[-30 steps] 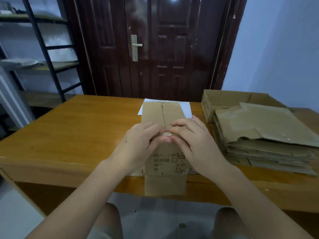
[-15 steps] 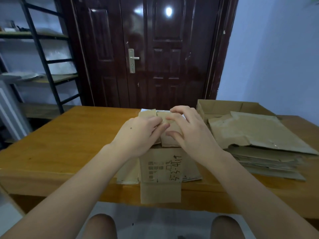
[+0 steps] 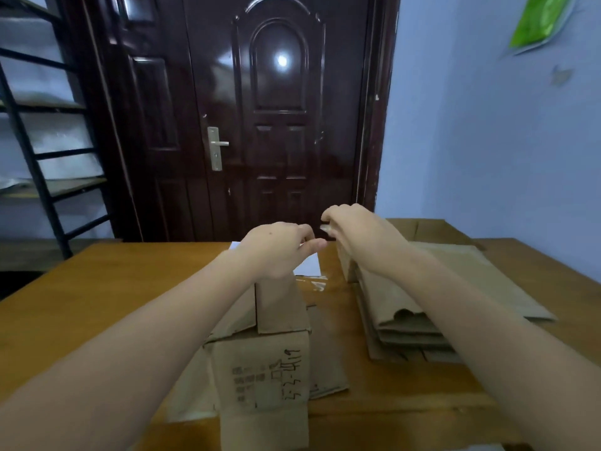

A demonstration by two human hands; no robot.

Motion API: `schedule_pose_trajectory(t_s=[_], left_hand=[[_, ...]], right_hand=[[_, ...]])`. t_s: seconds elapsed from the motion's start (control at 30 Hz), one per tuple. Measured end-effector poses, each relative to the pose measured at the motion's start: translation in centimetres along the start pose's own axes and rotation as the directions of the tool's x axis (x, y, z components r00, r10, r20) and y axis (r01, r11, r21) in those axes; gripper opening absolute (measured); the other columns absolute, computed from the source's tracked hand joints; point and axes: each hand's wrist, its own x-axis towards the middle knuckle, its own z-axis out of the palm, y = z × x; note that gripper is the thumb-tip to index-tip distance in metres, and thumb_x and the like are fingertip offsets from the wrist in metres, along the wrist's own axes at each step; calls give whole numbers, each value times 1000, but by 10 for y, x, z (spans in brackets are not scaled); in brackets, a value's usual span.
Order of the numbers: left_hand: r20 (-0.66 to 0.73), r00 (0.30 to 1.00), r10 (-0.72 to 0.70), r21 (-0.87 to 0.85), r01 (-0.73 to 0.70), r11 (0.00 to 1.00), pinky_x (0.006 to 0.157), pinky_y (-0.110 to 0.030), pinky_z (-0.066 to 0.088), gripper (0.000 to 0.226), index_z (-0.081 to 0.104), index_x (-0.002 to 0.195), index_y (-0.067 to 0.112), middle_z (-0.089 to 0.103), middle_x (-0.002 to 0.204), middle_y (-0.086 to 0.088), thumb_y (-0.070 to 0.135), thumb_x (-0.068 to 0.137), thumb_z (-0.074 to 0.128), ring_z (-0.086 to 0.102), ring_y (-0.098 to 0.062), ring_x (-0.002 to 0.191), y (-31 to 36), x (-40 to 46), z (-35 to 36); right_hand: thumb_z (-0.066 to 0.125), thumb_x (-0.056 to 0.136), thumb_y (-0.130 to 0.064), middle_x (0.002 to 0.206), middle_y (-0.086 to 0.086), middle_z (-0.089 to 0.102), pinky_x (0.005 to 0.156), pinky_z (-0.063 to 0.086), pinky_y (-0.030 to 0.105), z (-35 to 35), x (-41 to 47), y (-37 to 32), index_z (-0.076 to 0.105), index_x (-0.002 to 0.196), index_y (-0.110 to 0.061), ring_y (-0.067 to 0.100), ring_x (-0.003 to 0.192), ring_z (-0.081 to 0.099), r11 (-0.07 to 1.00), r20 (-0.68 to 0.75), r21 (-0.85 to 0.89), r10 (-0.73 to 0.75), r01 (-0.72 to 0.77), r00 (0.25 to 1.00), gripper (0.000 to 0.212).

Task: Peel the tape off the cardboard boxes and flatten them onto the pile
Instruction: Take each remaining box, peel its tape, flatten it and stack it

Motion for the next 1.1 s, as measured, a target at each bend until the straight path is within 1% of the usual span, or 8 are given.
schedule_pose_trajectory(t_s=[0.1, 0.23, 0.33, 0.5, 0.67, 0.73, 0.83, 1.1], left_hand=[[86, 995, 56, 52, -60, 997, 95, -47, 52, 55, 50, 143, 33, 61, 135, 4, 65, 104, 30, 61, -22, 115, 0, 31, 15], [179, 980, 87, 122, -109, 987, 108, -48, 44, 62, 37, 156, 35, 44, 158, 5, 67, 103, 29, 50, -26, 136, -5, 61, 33], [211, 975, 76, 130, -105, 986, 112, -48, 41, 65, 33, 158, 35, 40, 161, 4, 68, 102, 28, 45, -25, 141, -13, 81, 43], [225, 970, 97, 119, -126, 985, 113, -47, 41, 64, 32, 159, 33, 43, 160, 3, 65, 104, 29, 45, -25, 141, -23, 97, 58], [189, 976, 105, 73, -121, 990, 112, -45, 42, 62, 35, 157, 35, 43, 159, 7, 65, 103, 31, 46, -22, 141, -37, 89, 54], [185, 979, 79, 70, -94, 993, 115, -44, 40, 63, 34, 158, 35, 41, 160, 7, 66, 103, 31, 44, -21, 142, -43, 80, 46], [175, 984, 25, 65, -37, 997, 115, -43, 38, 65, 32, 158, 36, 41, 161, 6, 68, 102, 33, 43, -22, 142, -52, 60, 32], [138, 985, -101, 99, 88, 991, 111, -45, 41, 67, 40, 154, 34, 48, 155, 5, 72, 99, 32, 49, -24, 136, -63, -27, -4]], right_hand=[[48, 106, -21, 100, -2, 59, 69, 50, 35, 6, 12, 39, 50, 108, -23, 18, 84, 56, 992, 97, -2, 128, -129, 987, 3], [53, 98, -3, 101, -1, 50, 59, 38, 27, 32, 36, 83, 50, 99, -23, 17, 78, 53, 971, 261, -74, 240, -229, 935, 21], [52, 96, 0, 106, 4, 49, 68, 45, 29, 56, 55, 102, 56, 105, -17, 21, 83, 55, 965, 357, -111, 262, -238, 897, 20], [54, 93, -2, 104, 6, 64, 79, 56, 33, 96, 80, 131, 66, 106, -14, 24, 90, 63, 951, 476, -109, 307, -291, 824, 21], [50, 103, -18, 101, 5, 67, 71, 50, 30, 110, 88, 133, 68, 121, -13, 23, 87, 65, 927, 497, -47, 345, -372, 796, 27], [49, 105, -28, 116, 4, 68, 82, 51, 29, 105, 86, 118, 63, 132, -15, 23, 103, 65, 934, 495, 22, 299, -356, 816, 33], [49, 105, -41, 155, 1, 46, 113, 40, 37, 86, 80, 81, 42, 153, -24, 24, 141, 45, 947, 491, 122, 203, -297, 847, 51], [48, 102, -54, 168, -2, 20, 123, 21, 36, 19, 51, -24, 23, 162, -29, 20, 154, 22, 974, 472, 200, -4, -103, 881, 69]])
